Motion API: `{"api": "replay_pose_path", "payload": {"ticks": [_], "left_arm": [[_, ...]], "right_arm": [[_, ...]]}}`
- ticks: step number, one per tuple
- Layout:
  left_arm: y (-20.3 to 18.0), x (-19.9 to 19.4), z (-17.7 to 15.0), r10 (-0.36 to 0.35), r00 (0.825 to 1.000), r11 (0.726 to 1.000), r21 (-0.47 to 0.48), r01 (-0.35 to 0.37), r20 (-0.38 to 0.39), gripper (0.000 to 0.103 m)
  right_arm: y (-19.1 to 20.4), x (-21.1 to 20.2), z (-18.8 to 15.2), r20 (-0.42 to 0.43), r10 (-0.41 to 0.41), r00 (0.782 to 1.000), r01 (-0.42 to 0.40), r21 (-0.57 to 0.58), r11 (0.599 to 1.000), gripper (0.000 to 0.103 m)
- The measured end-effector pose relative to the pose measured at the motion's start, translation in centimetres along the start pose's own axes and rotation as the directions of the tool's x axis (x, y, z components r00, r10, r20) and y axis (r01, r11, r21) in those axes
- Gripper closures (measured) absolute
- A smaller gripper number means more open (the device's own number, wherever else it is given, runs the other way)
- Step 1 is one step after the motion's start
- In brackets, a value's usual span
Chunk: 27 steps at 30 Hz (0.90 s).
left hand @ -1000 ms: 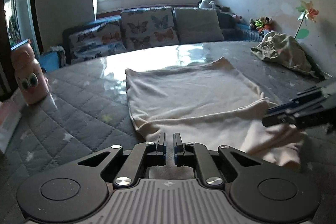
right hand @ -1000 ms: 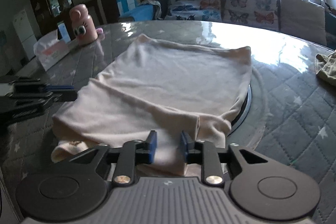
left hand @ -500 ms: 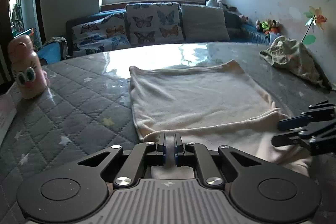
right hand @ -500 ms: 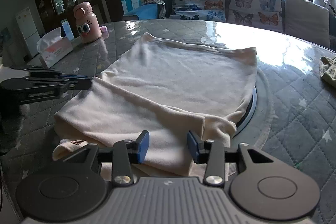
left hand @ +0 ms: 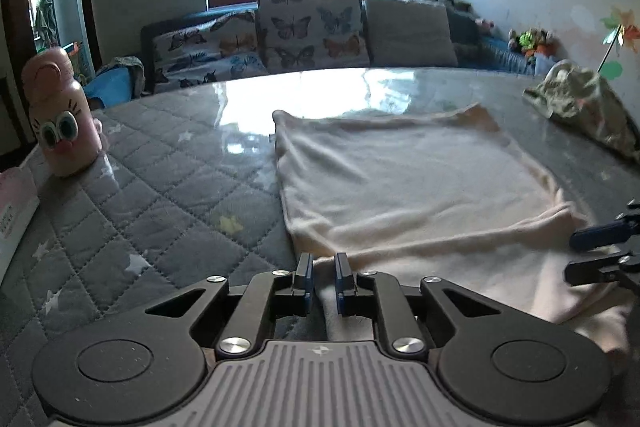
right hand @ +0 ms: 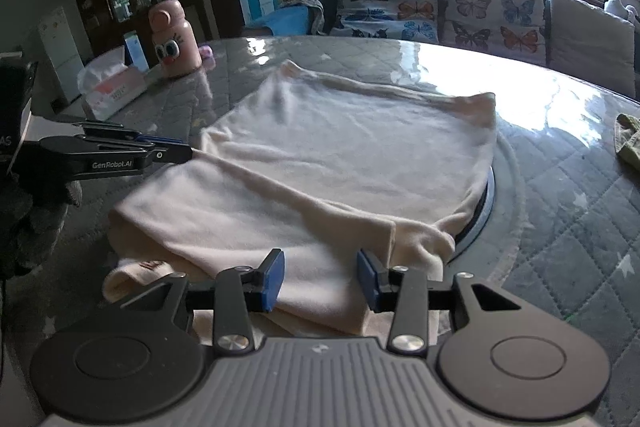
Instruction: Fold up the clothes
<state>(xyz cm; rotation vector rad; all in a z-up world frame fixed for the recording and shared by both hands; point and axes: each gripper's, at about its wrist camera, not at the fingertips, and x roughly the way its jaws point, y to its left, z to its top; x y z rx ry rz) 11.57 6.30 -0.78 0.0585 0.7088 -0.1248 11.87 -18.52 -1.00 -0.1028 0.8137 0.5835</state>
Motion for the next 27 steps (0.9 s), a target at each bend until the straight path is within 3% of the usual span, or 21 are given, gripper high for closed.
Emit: {"api": "replay_pose_path", "payload": {"ticks": [4, 11, 19, 21, 23, 27], "left_arm": [[0.3, -1.2, -0.1, 0.022, 1.0, 1.0, 0.0, -0.022, 0.016, 0.084], [-2.2, -4.0, -1.8, -0.068, 0.997, 0.994, 0.09, 0.065, 0.03, 0.081], [-3.3, -5.3, -3.3, -0.04, 0.998, 0.98, 0.195, 0.032, 0.039, 0.075], [-3.6, -6.0, -3.6, -0.043, 0.998, 0.971, 0.238, 0.03, 0.049, 0.071], [-3.8, -6.9, -4.1, -0.051, 0.997, 0.956, 0.291, 0.032, 0.057, 0.054], [-5.2, -8.6, -6.0, -0.1, 0.993, 0.898, 0.436, 0.061, 0.068, 0.049]], "right_arm": [[0.0, -0.8, -0.1, 0.005, -0.004, 1.0, 0.004, -0.016, 1.0, 0.063], [1.6, -1.0, -1.3, -0.005, -0.035, 0.999, 0.034, -0.129, 0.991, 0.063], [2.0, -2.5, -1.1, 0.04, -0.042, 0.998, 0.048, -0.156, 0.987, 0.063], [1.9, -2.1, -1.3, 0.023, -0.049, 0.999, 0.052, -0.155, 0.987, 0.064], [1.7, -1.7, -1.6, -0.001, -0.061, 0.998, 0.06, -0.158, 0.986, 0.064], [1.3, -2.8, -1.9, -0.003, -0.052, 0.999, 0.051, -0.146, 0.988, 0.064]]}}
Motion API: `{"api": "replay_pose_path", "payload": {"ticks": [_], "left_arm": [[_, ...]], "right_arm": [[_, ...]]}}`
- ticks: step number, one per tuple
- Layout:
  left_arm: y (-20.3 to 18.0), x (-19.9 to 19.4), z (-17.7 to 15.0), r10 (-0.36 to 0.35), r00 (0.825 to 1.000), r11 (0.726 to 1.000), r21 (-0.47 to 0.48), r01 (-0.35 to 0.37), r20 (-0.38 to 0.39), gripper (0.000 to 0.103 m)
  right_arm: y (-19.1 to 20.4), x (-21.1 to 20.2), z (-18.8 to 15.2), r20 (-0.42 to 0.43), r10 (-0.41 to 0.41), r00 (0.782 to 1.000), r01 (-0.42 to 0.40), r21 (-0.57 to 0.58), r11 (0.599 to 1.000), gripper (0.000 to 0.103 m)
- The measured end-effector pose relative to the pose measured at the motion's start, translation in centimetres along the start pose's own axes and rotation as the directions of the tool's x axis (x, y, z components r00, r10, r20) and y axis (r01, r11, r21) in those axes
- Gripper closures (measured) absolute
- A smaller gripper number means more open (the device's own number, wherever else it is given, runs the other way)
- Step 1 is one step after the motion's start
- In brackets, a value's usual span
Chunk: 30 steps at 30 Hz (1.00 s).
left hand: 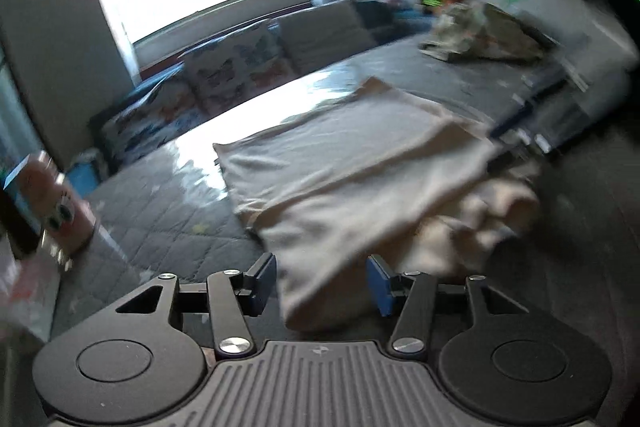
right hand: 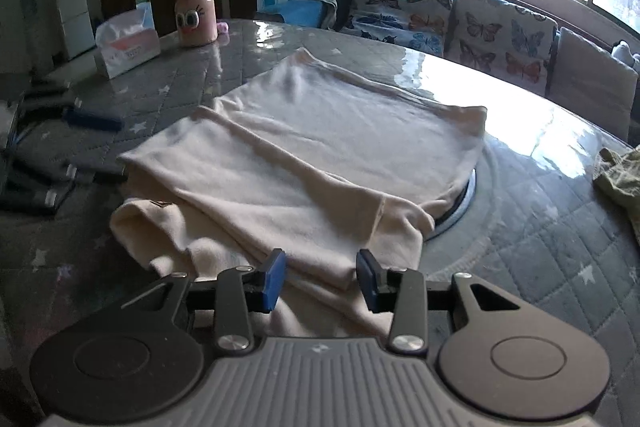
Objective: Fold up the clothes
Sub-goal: 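Grasp the folded sweatshirt edge with the right gripper while the left gripper approaches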
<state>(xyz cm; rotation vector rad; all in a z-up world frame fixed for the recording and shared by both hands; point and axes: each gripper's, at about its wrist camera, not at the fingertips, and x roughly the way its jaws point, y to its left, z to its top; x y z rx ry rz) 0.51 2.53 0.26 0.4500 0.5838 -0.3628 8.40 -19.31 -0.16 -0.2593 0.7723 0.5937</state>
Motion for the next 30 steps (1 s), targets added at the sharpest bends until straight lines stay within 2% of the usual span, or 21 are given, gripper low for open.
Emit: {"api": "replay_pose_path", "payload": {"ticks": [4, 6, 9, 14, 16, 19, 25, 27, 30], "left_arm": [[-2.8, 0.1, -0.6, -0.024, 0.999, 0.991, 0.131, 0.021, 0.023, 0.049], [-3.6, 0.5, -0.7, -0.029, 0.999, 0.987, 0.158, 0.023, 0.032, 0.049], [-4.5, 1.0, -0.7, -0.036, 0.998, 0.983, 0.181, 0.027, 0.044, 0.06], [-4.3, 1.3, 0.2, -0.037, 0.996, 0.991, 0.129, 0.027, 0.076, 0.092], [-3.8, 1.4, 0.8, -0.036, 0.996, 0.995, 0.098, 0.027, 0.083, 0.094], [-2.7, 1.9, 1.9, -0.03, 0.997, 0.999, 0.044, 0.027, 0.075, 0.095], [-0.5, 3.3, 4.2, -0.05, 0.997, 0.997, -0.051, 0.053, 0.065, 0.095], [-0.2, 3.7, 4.5, -0.053, 0.997, 0.997, -0.061, 0.057, 0.064, 0.095], [0.1, 3.8, 4.4, -0.06, 0.997, 0.996, -0.069, 0.064, 0.058, 0.095]], "right_arm": [[0.1, -1.0, -0.3, -0.004, 0.0, 1.0, 0.0, -0.022, 1.0, 0.063], [0.2, -1.3, -0.5, -0.005, 0.003, 1.0, -0.003, -0.036, 0.999, 0.06], [0.7, -2.0, -0.8, -0.009, 0.008, 1.0, -0.009, -0.077, 0.997, 0.054], [1.5, -2.7, -1.5, -0.013, 0.019, 1.0, -0.021, -0.149, 0.989, 0.045], [1.9, -2.8, -1.8, -0.012, 0.023, 1.0, -0.025, -0.183, 0.983, 0.043], [2.5, -2.8, -2.1, -0.001, 0.032, 0.999, -0.031, -0.238, 0.971, 0.035], [3.7, -2.0, -1.5, 0.054, 0.036, 0.998, -0.017, -0.322, 0.946, 0.031], [4.0, -1.4, -1.2, 0.066, 0.041, 0.997, -0.016, -0.34, 0.94, 0.033], [4.0, -0.5, -0.6, 0.064, 0.06, 0.996, -0.035, -0.333, 0.942, 0.047]]}}
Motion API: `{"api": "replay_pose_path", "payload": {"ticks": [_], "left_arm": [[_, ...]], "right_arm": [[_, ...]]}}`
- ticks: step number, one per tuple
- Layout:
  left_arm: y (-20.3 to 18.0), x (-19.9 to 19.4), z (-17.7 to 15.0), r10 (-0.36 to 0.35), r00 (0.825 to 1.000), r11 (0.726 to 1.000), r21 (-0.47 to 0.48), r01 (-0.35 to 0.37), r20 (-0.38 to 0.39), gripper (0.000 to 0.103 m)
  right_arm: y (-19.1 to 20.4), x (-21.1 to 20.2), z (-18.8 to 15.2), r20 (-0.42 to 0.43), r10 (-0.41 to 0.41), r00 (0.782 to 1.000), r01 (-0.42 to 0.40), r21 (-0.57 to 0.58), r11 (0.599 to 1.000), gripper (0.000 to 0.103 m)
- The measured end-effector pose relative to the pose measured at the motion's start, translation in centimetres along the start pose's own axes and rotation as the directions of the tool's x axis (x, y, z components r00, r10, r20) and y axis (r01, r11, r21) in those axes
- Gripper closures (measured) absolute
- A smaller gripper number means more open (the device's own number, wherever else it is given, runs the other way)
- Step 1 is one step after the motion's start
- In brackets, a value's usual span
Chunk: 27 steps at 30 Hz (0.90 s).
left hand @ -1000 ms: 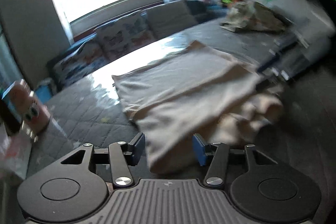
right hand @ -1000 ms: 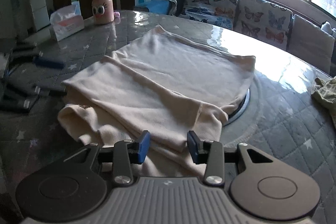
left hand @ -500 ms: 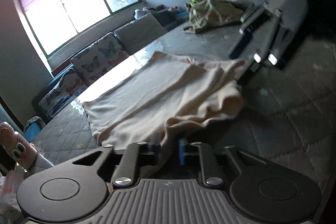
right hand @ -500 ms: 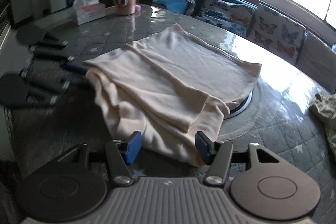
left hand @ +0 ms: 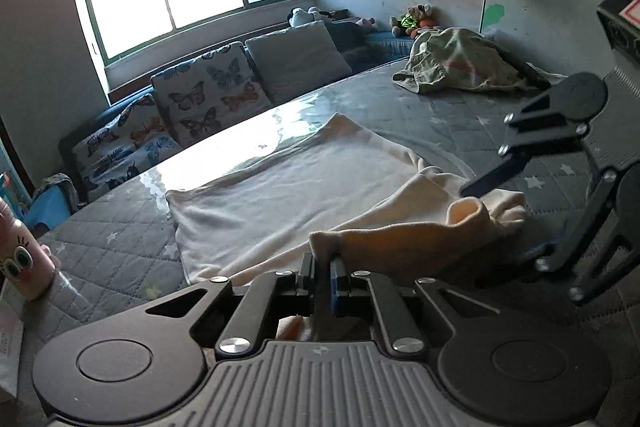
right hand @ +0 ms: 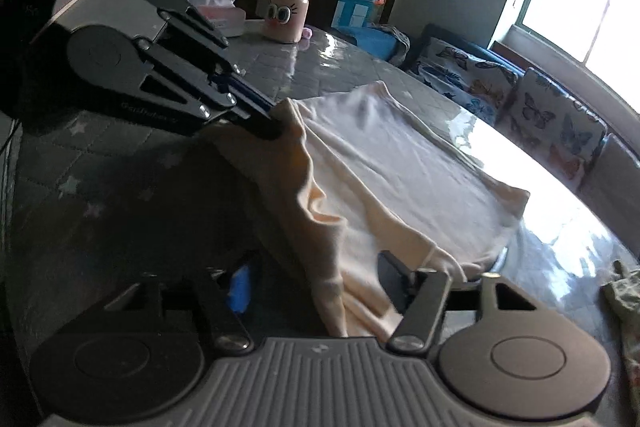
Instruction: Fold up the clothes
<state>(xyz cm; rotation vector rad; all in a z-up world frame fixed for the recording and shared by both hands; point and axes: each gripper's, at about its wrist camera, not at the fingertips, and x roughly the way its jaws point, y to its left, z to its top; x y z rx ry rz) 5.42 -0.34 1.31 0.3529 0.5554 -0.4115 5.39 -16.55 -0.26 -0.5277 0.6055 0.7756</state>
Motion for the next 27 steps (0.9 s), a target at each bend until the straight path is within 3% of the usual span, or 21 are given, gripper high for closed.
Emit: {"api": "replay_pose_path", "payload": {"ticks": [5, 6, 10, 17, 21, 25, 27], "left_arm": [[0.0, -0.7, -1.0, -0.01, 1.0, 1.0, 0.002, 0.01, -0.006, 0.091], [-0.1, -1.0, -1.2, -0.008, 1.0, 1.0, 0.005, 0.008, -0.005, 0.089], [-0.9, -1.9, -2.6, 0.026, 1.0, 0.999, 0.043, -0.026, -0.007, 0.068], [-2.1, -1.9, -4.3, 0.116, 0.993, 0.982, 0.148, -0.114, -0.006, 0.063], [-1.9, -1.3, -4.4, 0.151, 0.989, 0.972, 0.181, -0.148, 0.001, 0.068], [-2.3, -1.4, -4.7, 0.15, 0.989, 0.961, 0.234, -0.149, 0.013, 0.09], [-2.5, -1.8, -4.7, 0.144, 0.989, 0.961, 0.235, -0.144, 0.018, 0.096]], "right_arm": [[-1.5, 1.3, 0.4, -0.019, 0.039, 0.999, -0.037, 0.09, 0.995, 0.083], [-1.9, 1.3, 0.4, -0.018, 0.051, 0.999, -0.048, 0.123, 0.991, 0.084], [-3.3, 1.0, 0.8, 0.0, 0.065, 0.998, -0.063, 0.215, 0.975, 0.09], [-4.3, 0.4, 1.5, 0.034, 0.07, 0.997, -0.077, 0.28, 0.957, 0.091], [-4.2, 0.3, 1.5, 0.045, 0.062, 0.997, -0.073, 0.294, 0.953, 0.092], [-4.0, 0.0, 1.3, 0.06, 0.052, 0.997, -0.068, 0.3, 0.951, 0.093], [-3.7, -0.4, 1.2, 0.068, 0.045, 0.997, -0.063, 0.297, 0.953, 0.093]]}}
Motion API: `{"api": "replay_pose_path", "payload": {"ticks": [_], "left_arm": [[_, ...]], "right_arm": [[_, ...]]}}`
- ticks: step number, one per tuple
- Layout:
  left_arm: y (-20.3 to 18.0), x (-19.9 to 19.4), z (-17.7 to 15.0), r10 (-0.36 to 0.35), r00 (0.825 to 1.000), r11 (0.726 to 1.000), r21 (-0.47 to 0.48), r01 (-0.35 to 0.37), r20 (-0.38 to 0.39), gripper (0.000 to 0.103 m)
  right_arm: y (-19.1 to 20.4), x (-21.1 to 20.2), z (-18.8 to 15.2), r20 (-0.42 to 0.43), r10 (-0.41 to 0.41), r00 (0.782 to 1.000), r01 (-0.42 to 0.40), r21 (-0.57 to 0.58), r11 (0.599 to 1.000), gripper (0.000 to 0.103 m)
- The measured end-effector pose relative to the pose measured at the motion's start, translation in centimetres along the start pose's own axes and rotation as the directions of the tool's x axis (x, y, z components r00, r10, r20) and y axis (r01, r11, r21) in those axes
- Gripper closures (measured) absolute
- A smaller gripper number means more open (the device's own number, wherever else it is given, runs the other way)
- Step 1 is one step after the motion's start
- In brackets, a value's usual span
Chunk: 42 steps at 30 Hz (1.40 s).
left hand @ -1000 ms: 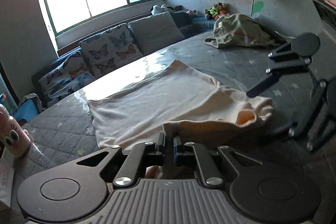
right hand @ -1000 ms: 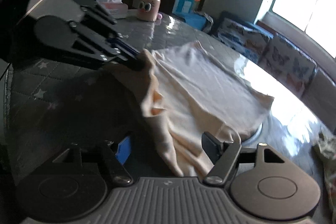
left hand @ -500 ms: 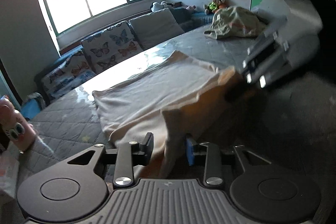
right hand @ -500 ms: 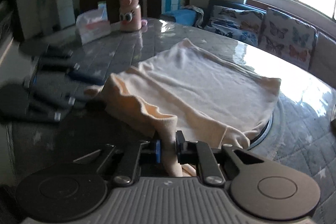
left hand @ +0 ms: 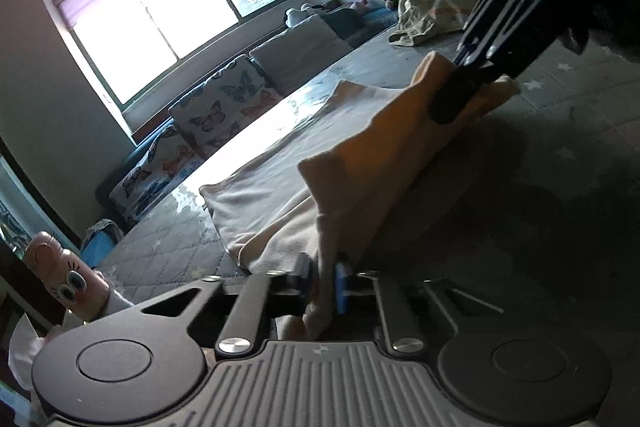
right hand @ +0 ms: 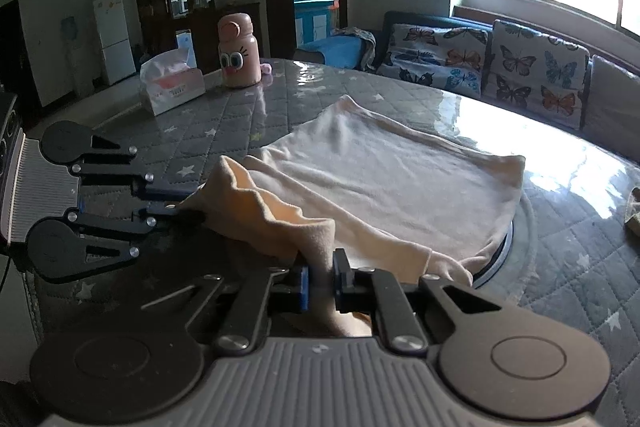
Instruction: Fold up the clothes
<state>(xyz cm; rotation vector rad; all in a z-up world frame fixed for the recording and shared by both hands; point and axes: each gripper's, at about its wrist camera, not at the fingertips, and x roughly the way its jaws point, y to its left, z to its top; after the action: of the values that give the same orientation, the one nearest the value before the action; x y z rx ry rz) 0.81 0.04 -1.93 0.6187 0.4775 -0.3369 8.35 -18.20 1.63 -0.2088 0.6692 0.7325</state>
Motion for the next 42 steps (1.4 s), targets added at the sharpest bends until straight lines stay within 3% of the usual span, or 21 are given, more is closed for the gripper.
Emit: {"api": "replay_pose_path", "payload": {"ticks": [7, 16, 20, 30, 37, 42], "left_arm": [[0.3, -4.2, 0.7, -0.052, 0.998, 0.996, -0.065, 0.054, 0.042, 0.098], [-1.0, -14.1, 0.6, -0.134, 0.988, 0.98, -0.137, 0.144, 0.081, 0.098], [-1.3, -15.1, 1.0, -0.14, 0.986, 0.977, -0.149, 0.152, 0.085, 0.098], [2.7, -9.9, 4.1, -0.098, 0.989, 0.97, -0.212, 0.12, 0.111, 0.098], [5.2, -1.3, 5.5, -0.077, 0.997, 0.971, -0.227, 0.081, 0.03, 0.098], [5.5, 5.0, 4.6, -0.084, 0.995, 0.956, -0.286, 0.064, -0.058, 0.098]], "right_arm": [[1.0, -3.3, -0.8, 0.032, 0.013, 0.999, -0.012, -0.013, 1.0, 0.094], [5.0, -11.7, -3.1, 0.046, 0.1, 0.994, -0.097, -0.057, 0.994, 0.094], [6.0, -13.2, -3.4, 0.038, 0.11, 0.993, -0.107, -0.077, 0.991, 0.094], [2.3, -10.6, 0.8, 0.035, 0.086, 0.996, -0.085, -0.047, 0.995, 0.094], [-2.7, -3.3, 4.0, -0.023, 0.036, 0.999, -0.036, 0.023, 0.999, 0.094], [-5.3, 2.3, 3.4, -0.08, 0.004, 0.997, 0.004, 0.104, 0.995, 0.093]]}}
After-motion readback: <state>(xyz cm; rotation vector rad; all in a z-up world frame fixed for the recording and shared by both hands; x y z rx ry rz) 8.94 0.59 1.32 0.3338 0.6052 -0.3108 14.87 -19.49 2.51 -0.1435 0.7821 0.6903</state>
